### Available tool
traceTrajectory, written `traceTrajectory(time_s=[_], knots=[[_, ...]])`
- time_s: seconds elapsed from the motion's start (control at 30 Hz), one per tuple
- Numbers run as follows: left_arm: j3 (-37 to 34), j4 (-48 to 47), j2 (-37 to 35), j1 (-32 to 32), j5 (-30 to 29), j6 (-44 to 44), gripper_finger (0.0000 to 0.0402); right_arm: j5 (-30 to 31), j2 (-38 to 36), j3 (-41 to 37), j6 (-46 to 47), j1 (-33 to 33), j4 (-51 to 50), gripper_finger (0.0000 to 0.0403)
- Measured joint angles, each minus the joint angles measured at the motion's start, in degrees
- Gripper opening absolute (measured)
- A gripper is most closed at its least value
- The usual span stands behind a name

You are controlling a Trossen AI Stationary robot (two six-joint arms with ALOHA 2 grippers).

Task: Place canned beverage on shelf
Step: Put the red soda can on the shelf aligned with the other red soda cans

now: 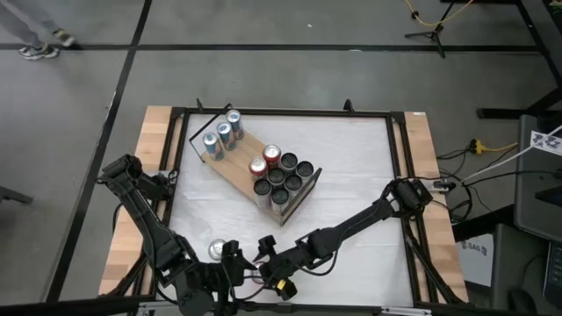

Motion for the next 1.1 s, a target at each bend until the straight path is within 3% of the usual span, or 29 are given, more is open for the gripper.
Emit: traceTrajectory(time_s=[0.2,0.57,1.1], knots=[[0.0,0.0,0.0,0.0,-0.04,0.0,0.0373,1.55,0.14,-0.01,1.46,0.02,-0.01,0.0379],[0.0,-0.98,0.0,0.0,-0.04,-0.02,0.0373,5.21,0.14,-0.02,8.95,0.04,-0.12,0.0298],[-0.02,-12.2,0.02,0.0,-0.04,-0.22,0.0373,19.4,0.14,-0.04,23.07,0.07,-1.17,0.0302]])
